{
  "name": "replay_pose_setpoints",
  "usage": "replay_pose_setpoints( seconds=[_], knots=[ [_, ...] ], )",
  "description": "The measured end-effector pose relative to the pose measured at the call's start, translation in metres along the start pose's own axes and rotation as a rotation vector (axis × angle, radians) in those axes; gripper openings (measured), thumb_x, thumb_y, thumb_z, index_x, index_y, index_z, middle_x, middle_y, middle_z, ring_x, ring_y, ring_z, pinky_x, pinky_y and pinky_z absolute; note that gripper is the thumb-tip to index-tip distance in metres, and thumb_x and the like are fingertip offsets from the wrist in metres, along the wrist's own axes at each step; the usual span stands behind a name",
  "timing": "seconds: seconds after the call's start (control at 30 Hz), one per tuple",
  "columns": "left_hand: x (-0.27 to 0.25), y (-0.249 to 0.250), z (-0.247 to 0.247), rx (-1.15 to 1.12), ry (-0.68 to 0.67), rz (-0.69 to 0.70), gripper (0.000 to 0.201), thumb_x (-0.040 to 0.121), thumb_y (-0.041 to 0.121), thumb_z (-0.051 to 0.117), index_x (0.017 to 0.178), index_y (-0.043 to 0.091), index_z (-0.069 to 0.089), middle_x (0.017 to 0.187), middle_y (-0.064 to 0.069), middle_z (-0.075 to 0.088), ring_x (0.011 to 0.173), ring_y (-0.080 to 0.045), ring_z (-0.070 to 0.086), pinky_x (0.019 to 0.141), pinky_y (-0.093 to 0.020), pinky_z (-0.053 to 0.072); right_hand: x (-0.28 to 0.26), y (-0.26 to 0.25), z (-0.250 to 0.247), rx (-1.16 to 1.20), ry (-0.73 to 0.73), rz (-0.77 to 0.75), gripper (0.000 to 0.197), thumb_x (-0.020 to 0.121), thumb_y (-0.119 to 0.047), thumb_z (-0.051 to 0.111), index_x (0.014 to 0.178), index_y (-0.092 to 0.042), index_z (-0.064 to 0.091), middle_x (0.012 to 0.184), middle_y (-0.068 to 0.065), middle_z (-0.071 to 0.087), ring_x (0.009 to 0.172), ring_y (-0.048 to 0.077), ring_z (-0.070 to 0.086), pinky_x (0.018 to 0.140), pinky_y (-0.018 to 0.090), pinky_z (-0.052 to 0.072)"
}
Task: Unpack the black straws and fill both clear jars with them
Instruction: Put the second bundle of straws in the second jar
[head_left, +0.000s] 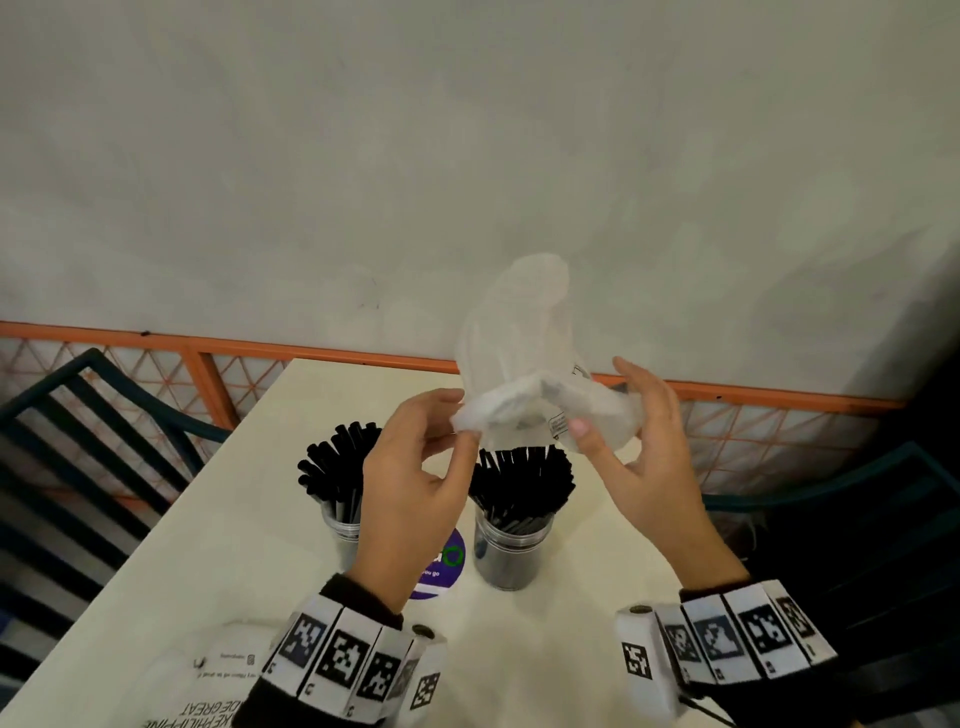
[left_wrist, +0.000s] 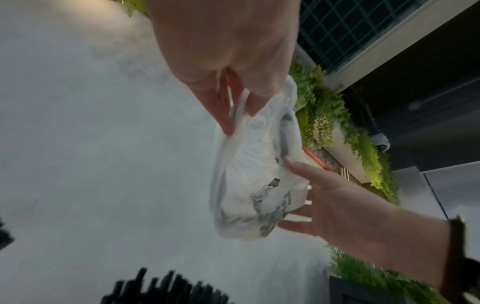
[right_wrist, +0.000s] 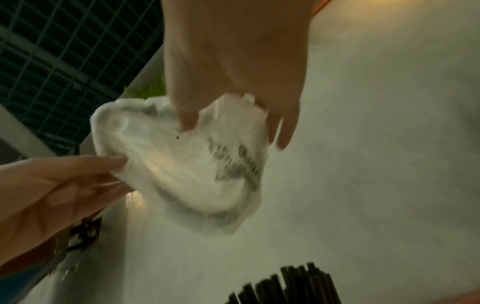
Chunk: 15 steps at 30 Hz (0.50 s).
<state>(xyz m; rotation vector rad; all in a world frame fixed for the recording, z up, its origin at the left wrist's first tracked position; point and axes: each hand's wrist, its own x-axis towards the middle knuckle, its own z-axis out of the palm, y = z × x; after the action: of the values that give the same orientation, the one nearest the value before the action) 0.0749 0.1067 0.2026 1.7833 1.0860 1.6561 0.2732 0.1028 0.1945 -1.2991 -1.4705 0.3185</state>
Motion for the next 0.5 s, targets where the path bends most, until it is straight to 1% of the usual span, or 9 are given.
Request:
replay_pose_setpoints(
  seconds=[0.07, 0.13, 0.17, 0.23, 0.3, 0.33, 0.37, 0.43, 0.5],
  knots=[
    [-0.002, 0.009, -0.008, -0.01, 0.004, -0.071, 0.018, 0.084, 0.018, 0.063, 0.086, 0.034, 0.053, 0.084, 0.011, 0.067, 0.077, 0.002, 0.065, 0.065, -0.007, 0.048, -0.008, 0.001, -0.007, 0.184, -0.23, 0.048, 0.072, 0.074, -0.043, 0.064, 0.137, -0.036, 0.029, 0.137, -0.002, 0.038, 0.128, 0.01, 0.042, 0.104, 0.028, 0.041],
    [-0.006, 0.012, -0.019, -0.006, 0.008, -0.13, 0.011, 0.084, 0.022, 0.063, 0.079, 0.023, 0.054, 0.07, 0.009, 0.066, 0.068, 0.0, 0.064, 0.059, -0.008, 0.048, -0.018, -0.001, -0.013, 0.312, -0.391, 0.094, 0.071, 0.079, -0.025, 0.065, 0.14, -0.032, 0.028, 0.14, 0.001, 0.039, 0.129, 0.012, 0.043, 0.104, 0.024, 0.041],
    [-0.009, 0.012, -0.025, -0.001, 0.0, -0.146, 0.013, 0.083, 0.025, 0.063, 0.078, 0.019, 0.054, 0.065, 0.005, 0.066, 0.068, -0.004, 0.065, 0.059, -0.011, 0.05, -0.023, -0.003, -0.014, 0.352, -0.428, 0.124, 0.064, 0.084, -0.015, 0.063, 0.138, -0.031, 0.034, 0.137, 0.003, 0.043, 0.125, 0.01, 0.047, 0.102, 0.022, 0.043],
    [-0.015, 0.013, -0.038, 0.015, -0.047, -0.171, 0.019, 0.082, 0.03, 0.064, 0.077, 0.014, 0.054, 0.071, -0.003, 0.065, 0.065, -0.011, 0.063, 0.059, -0.018, 0.053, -0.032, -0.005, -0.013, 0.394, -0.446, 0.17, 0.048, 0.086, -0.004, 0.06, 0.125, -0.03, 0.051, 0.124, 0.001, 0.057, 0.111, 0.007, 0.057, 0.09, 0.019, 0.048],
    [-0.024, 0.011, -0.048, 0.018, -0.095, -0.204, 0.019, 0.082, 0.023, 0.066, 0.074, 0.01, 0.055, 0.075, -0.005, 0.063, 0.06, -0.01, 0.059, 0.053, -0.016, 0.049, -0.041, -0.008, -0.007, 0.435, -0.465, 0.217, 0.033, 0.082, -0.007, 0.064, 0.108, -0.027, 0.063, 0.104, -0.004, 0.07, 0.095, 0.01, 0.063, 0.08, 0.02, 0.052],
    [-0.03, 0.01, -0.052, 0.009, -0.12, -0.23, 0.019, 0.082, 0.02, 0.066, 0.073, 0.009, 0.055, 0.075, -0.006, 0.062, 0.059, -0.008, 0.058, 0.052, -0.014, 0.048, -0.046, -0.009, -0.003, 0.45, -0.473, 0.251, 0.026, 0.08, -0.007, 0.066, 0.1, -0.025, 0.066, 0.093, -0.006, 0.071, 0.086, 0.01, 0.064, 0.075, 0.02, 0.052],
    [-0.036, 0.008, -0.056, -0.004, -0.146, -0.255, 0.021, 0.081, 0.021, 0.068, 0.071, 0.008, 0.054, 0.073, -0.007, 0.061, 0.058, -0.007, 0.057, 0.052, -0.014, 0.047, -0.051, -0.009, 0.002, 0.437, -0.469, 0.279, 0.023, 0.08, -0.003, 0.067, 0.09, -0.024, 0.065, 0.08, -0.01, 0.069, 0.076, 0.008, 0.061, 0.069, 0.02, 0.051],
    [-0.048, 0.001, -0.065, 0.035, -0.162, -0.27, 0.024, 0.075, 0.023, 0.065, 0.063, 0.014, 0.047, 0.065, -0.006, 0.052, 0.055, -0.007, 0.048, 0.051, -0.016, 0.041, -0.062, -0.003, 0.012, 0.342, -0.406, 0.309, 0.031, 0.079, 0.005, 0.064, 0.07, -0.024, 0.056, 0.059, -0.012, 0.052, 0.059, 0.005, 0.046, 0.059, 0.019, 0.041],
    [-0.057, -0.009, -0.079, 0.158, -0.102, -0.25, 0.026, 0.071, 0.01, 0.058, 0.057, 0.018, 0.038, 0.065, -0.002, 0.043, 0.056, -0.007, 0.039, 0.052, -0.014, 0.033, -0.073, 0.002, 0.021, 0.209, -0.254, 0.302, 0.039, 0.079, 0.009, 0.056, 0.061, -0.022, 0.043, 0.054, -0.009, 0.035, 0.052, 0.003, 0.03, 0.052, 0.018, 0.029]
  ],
)
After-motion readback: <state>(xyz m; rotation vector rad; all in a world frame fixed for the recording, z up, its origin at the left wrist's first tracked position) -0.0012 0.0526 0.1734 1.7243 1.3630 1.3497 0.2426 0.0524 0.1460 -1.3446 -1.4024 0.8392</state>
